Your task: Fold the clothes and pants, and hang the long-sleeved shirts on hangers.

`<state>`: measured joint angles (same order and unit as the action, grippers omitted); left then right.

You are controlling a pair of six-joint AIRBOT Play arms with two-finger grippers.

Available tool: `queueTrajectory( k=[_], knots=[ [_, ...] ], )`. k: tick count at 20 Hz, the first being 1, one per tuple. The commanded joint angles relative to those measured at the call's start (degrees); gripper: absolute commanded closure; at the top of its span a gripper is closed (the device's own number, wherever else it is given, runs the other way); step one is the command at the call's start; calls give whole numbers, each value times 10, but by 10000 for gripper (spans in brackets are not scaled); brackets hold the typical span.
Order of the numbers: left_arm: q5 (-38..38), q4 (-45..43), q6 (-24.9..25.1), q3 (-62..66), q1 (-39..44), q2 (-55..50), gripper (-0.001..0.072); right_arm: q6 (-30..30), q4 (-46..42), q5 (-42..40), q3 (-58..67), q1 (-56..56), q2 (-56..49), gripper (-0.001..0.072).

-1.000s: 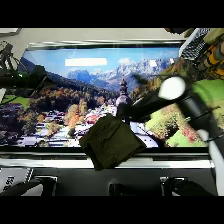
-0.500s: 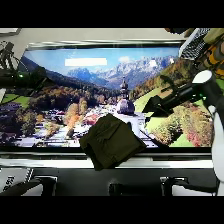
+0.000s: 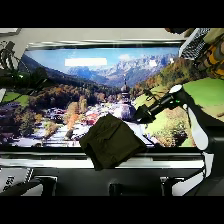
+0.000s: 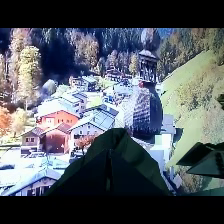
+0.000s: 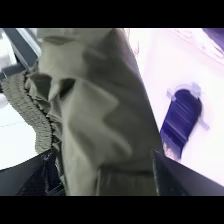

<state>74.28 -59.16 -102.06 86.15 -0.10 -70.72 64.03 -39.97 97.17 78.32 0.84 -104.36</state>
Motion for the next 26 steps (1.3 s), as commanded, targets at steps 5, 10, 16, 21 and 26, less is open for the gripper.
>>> queueTrajectory(
  k=[5, 10, 16, 21, 26],
  knots=[
    [1, 0, 8, 0, -1, 0, 693, -35, -14, -35, 0, -40, -47, 16],
    [1, 0, 12, 0, -1, 0, 693, -43, -54, -58, -1, -73, -48, 13],
    [1, 0, 16, 0, -1, 0, 693, -34, -50, -60, -1, -89, -50, 22],
    [1, 0, 16, 0, -1, 0, 693, -35, -42, -34, -1, -94, -47, 360],
    [3, 0, 16, 0, -1, 0, 693, -37, -68, -67, 0, -82, -6, 677]
  ],
)
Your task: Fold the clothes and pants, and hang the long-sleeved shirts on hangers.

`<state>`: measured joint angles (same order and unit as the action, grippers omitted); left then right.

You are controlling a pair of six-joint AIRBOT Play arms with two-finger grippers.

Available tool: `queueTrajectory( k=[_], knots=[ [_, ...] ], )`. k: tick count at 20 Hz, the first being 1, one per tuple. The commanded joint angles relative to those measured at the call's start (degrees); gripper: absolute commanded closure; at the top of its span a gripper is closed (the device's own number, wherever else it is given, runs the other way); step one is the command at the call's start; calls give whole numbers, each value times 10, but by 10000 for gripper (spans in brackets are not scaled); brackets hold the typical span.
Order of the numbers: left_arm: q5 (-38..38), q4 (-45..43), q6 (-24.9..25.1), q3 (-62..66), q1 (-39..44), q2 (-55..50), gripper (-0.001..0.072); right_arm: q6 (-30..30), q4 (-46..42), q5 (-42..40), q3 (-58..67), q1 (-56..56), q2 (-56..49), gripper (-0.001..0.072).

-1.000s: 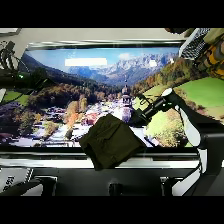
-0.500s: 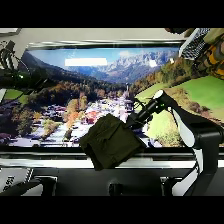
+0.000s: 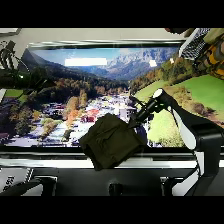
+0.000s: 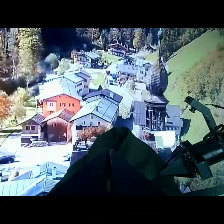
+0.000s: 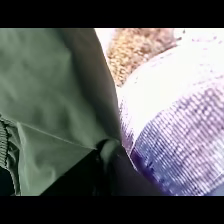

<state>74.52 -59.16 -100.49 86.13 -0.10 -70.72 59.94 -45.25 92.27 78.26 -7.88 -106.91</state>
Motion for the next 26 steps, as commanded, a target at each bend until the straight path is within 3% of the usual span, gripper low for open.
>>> queueTrajectory(
  k=[1, 6, 13, 17, 20, 26],
  knots=[
    [1, 0, 0, 0, -1, 0, 693, 13, -19, -36, 1, 9, 29, 677],
    [1, 0, 0, -27, -1, 0, 694, 115, -21, -193, 9, 13, 70, 677],
    [1, 0, 0, -37, -1, 0, 694, 289, -27, -321, 87, 64, 71, 678],
    [1, 0, 0, -37, -1, 0, 694, 354, -10, -350, 99, 161, 84, 678],
    [1, 0, 0, -37, -1, 0, 693, 368, -14, -319, 99, 247, 101, 678],
    [1, 0, 0, -37, -1, 0, 693, 467, -184, -295, 87, 398, 157, 679]
  ],
)
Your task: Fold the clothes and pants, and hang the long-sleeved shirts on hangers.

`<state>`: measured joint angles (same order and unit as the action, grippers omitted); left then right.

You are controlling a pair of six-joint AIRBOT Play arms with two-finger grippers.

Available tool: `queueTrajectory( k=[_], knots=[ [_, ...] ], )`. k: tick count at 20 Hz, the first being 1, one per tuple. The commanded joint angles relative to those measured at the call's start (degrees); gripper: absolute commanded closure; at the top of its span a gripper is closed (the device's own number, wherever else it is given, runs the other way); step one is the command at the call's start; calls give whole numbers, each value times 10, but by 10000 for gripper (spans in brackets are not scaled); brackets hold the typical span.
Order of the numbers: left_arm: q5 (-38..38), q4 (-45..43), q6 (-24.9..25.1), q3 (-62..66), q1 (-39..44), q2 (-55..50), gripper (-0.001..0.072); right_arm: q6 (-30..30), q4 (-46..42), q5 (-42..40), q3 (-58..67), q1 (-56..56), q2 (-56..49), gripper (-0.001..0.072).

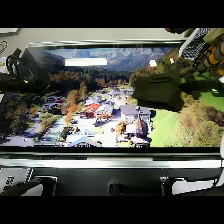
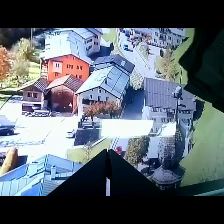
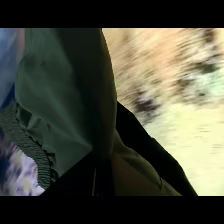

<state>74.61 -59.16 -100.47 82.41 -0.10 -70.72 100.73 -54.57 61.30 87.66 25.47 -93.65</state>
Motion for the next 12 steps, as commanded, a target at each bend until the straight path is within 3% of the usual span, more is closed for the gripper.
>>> queueTrajectory(
  k=[1, 5, 10, 12],
  knots=[
    [0, 0, 0, 0, -1, 0, 693, 72, -129, 26, -19, 79, 37, 679],
    [0, 0, 0, 0, -1, 0, 693, 165, -270, 20, -151, 126, 124, 677],
    [0, 0, 0, 0, -1, 0, 693, 240, -311, -54, -363, 192, 284, 677],
    [0, 0, 0, 0, -1, 0, 694, 271, -346, -47, -407, 194, 322, 678]
  ],
)
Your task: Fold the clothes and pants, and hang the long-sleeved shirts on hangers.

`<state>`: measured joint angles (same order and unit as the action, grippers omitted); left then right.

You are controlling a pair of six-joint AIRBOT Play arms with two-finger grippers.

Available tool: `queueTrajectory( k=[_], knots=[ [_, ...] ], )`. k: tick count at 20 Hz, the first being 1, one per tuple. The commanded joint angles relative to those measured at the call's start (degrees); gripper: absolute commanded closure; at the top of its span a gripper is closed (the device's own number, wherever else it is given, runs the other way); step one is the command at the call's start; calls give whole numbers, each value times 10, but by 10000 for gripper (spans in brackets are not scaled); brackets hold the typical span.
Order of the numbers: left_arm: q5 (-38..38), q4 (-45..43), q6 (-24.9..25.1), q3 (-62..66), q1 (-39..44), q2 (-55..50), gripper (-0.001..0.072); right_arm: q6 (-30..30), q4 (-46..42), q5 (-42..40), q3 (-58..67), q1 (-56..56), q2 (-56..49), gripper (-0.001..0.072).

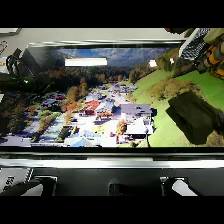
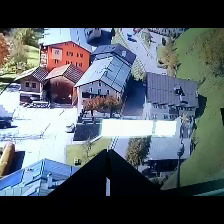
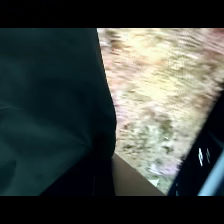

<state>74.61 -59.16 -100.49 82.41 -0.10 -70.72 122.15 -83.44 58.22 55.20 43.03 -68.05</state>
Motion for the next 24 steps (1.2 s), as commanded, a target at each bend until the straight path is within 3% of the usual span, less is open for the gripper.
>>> queueTrajectory(
  k=[1, 8, 15, 16, 18, 19, 21, 22, 23, 24],
  knots=[
    [0, 0, 0, 0, -1, 0, 693, 82, -72, 0, -95, 18, 77, 678],
    [0, 0, 0, 0, -1, 0, 694, 132, -134, 126, -119, 18, 85, 677],
    [0, 1, -3, 0, 0, 0, 693, 137, -143, 215, -138, 18, 85, 676],
    [0, 1, -2, 0, 0, 0, 693, 137, -139, 219, -146, 18, 85, 643],
    [0, 1, -2, 0, -1, 0, 693, 134, -140, 245, -152, 18, 85, 414],
    [-1, 1, -3, 0, -1, 0, 693, 127, -137, 256, -152, 18, 87, 344],
    [-4, 1, -3, 0, 0, 0, 693, 95, -120, 277, -146, 18, 110, 310],
    [-8, 1, -2, 0, 0, 0, 693, 83, -118, 289, -139, 18, 136, 163],
    [-13, 1, -2, 0, -1, 0, 694, 83, -118, 293, -127, 18, 168, 60],
    [-19, 1, -2, 0, 0, 0, 693, 83, -120, 286, -110, 18, 200, 58]
  ],
)
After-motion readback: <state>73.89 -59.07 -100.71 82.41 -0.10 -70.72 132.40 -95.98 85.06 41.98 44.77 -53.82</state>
